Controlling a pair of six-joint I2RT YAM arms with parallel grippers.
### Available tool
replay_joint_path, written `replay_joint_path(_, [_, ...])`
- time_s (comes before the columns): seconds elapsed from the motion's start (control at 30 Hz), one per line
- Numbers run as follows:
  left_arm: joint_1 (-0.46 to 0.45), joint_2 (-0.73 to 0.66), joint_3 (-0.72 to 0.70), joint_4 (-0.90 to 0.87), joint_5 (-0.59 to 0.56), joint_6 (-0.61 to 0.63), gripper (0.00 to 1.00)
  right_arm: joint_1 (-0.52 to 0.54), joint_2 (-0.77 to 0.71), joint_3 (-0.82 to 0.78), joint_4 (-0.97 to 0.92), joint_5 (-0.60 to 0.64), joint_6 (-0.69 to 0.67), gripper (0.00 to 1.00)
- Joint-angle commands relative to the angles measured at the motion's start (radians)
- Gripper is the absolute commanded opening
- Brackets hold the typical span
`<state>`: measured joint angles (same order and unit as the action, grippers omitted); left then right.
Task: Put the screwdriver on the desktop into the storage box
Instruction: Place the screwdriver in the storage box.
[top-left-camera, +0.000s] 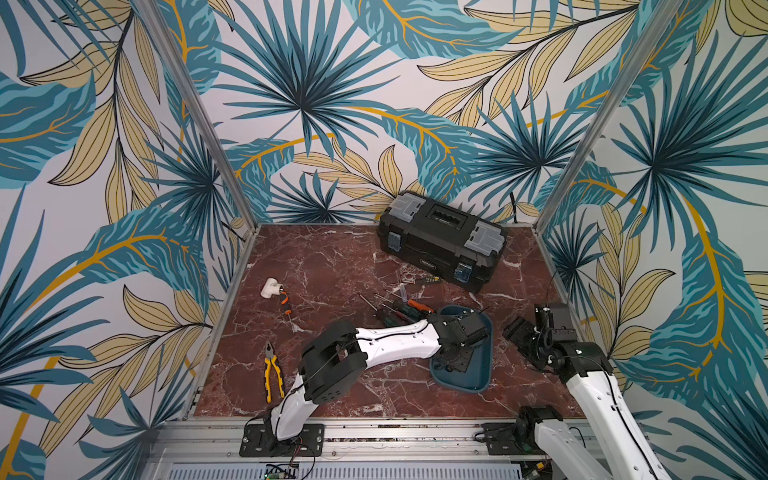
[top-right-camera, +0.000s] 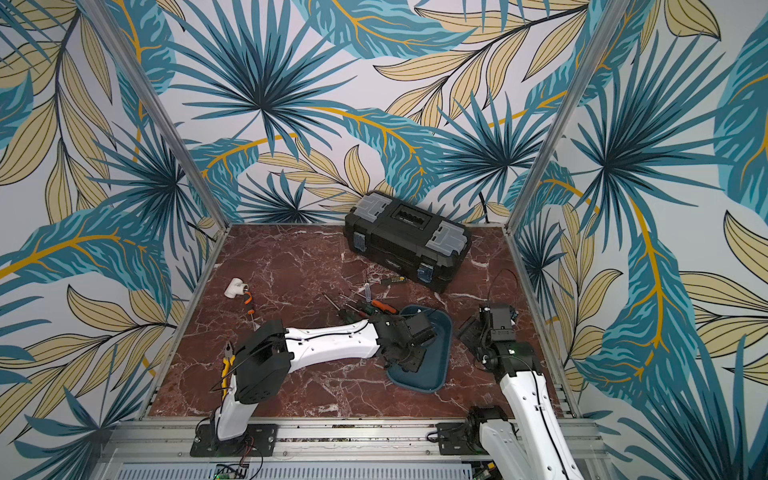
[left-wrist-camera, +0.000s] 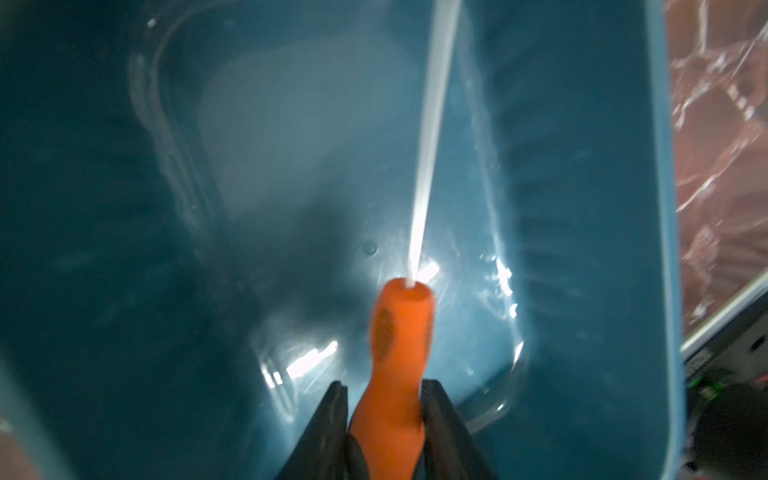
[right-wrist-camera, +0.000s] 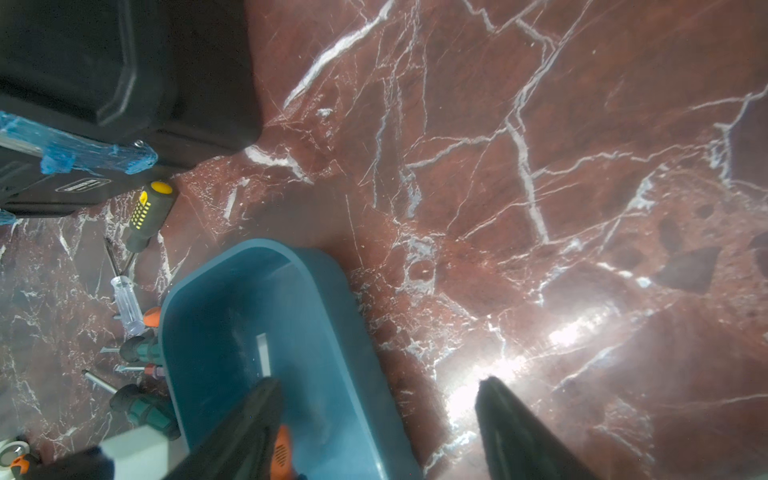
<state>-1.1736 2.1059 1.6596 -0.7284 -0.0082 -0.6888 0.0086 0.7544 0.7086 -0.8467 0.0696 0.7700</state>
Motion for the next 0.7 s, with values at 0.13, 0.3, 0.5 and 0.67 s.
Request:
replay_joint_path(0.13, [0.001,-0.064,0.032,0.022,-0.088,0.004,0.53,0.004,-0.015,0.077,-0.037,0.046,-0.066,0.80])
replay_joint_path(0.3, [0.002,-0.235,-0.074,0.127,-0.271,0.007,0.54,0.005,0.042,0.148,0.001,0.014,-0.072,0.79])
replay_joint_path(0.5, [0.046,-0.487,-0.297,0.246,-0.526,-0.048,0.64,0.114,0.203,0.259,0.071,-0.038,-0.086,0.76])
replay_joint_path(0.67, [0.186,-0.654,-0.534,0.266,-0.492,-0.270,0.65,0.383,0.434,0.408,0.101,-0.031,-0.166,0.75])
